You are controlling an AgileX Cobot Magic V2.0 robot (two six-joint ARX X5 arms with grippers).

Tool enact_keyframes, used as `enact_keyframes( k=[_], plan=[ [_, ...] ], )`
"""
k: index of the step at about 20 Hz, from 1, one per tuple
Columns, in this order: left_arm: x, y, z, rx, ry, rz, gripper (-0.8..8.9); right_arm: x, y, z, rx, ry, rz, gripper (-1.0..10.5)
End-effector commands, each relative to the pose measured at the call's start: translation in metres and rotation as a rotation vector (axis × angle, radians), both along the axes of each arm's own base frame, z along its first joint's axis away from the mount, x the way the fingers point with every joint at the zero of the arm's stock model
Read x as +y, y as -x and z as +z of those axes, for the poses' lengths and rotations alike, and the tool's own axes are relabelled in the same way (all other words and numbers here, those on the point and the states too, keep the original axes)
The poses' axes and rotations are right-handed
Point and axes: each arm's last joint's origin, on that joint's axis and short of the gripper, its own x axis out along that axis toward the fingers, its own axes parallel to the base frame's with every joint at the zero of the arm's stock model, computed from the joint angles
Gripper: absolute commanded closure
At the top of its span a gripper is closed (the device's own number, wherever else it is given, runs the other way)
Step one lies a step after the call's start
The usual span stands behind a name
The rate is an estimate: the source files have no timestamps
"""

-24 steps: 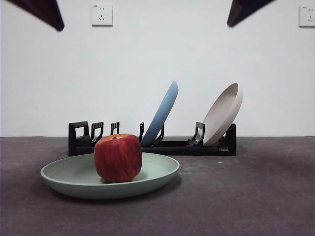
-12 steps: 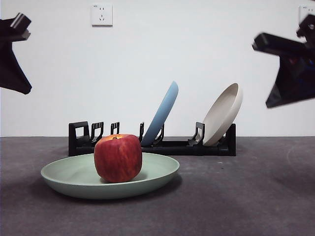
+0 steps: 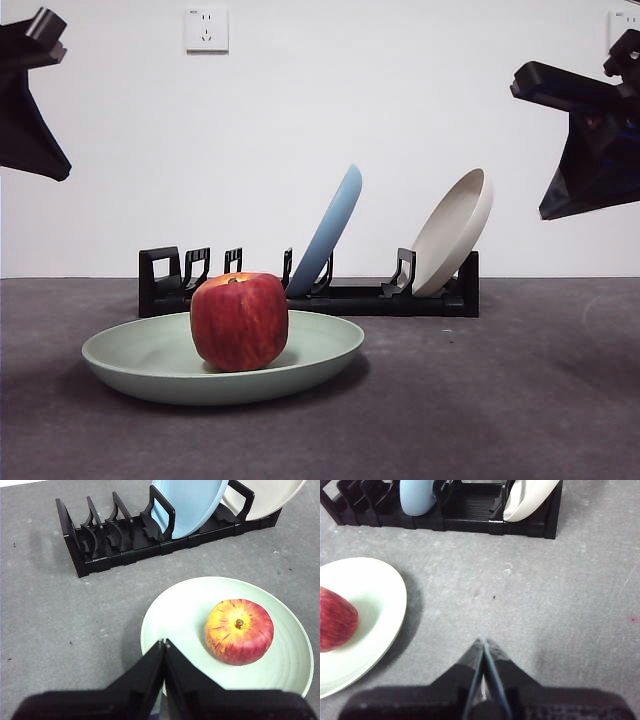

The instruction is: Take the green plate from the plate rack,put the plate on the table,take the apple from the table,put the apple in the plate

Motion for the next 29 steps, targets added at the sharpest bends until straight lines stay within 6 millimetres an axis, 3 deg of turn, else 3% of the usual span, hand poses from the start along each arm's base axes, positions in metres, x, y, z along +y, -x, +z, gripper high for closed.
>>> enact_keyframes(
  k=[1, 7, 13, 16, 19, 23, 29],
  plan=[
    [0.001, 0.000, -0.001, 0.001, 0.007, 0.006, 8.17, 0.000, 0.000, -0.001, 0.003, -0.010, -0.007, 9.6],
    [0.028, 0.026, 0.020, -0.120, 0.075, 0.040, 8.17, 0.000, 0.000, -0.001, 0.002, -0.010, -0.007, 9.6],
    [0.074, 0.056, 0.039, -0.384, 0.165, 0.310, 8.17, 0.000, 0.000, -0.001, 0.002, -0.010, -0.007, 9.6],
    [0.084, 0.056, 0.019, -0.391, 0.103, 0.382, 8.17, 0.000, 0.000, -0.001, 0.002, -0.010, -0.007, 9.6],
    [0.089, 0.047, -0.018, -0.318, 0.084, 0.410, 8.17, 0.000, 0.000, -0.001, 0.002, -0.010, -0.007, 9.6],
    [0.094, 0.034, -0.053, -0.326, 0.091, 0.427, 8.17, 0.000, 0.000, -0.001, 0.002, -0.010, -0.007, 9.6],
    [0.097, 0.032, -0.071, -0.277, 0.078, 0.456, 8.17, 0.000, 0.000, -0.001, 0.002, -0.010, -0.007, 9.6]
  ],
)
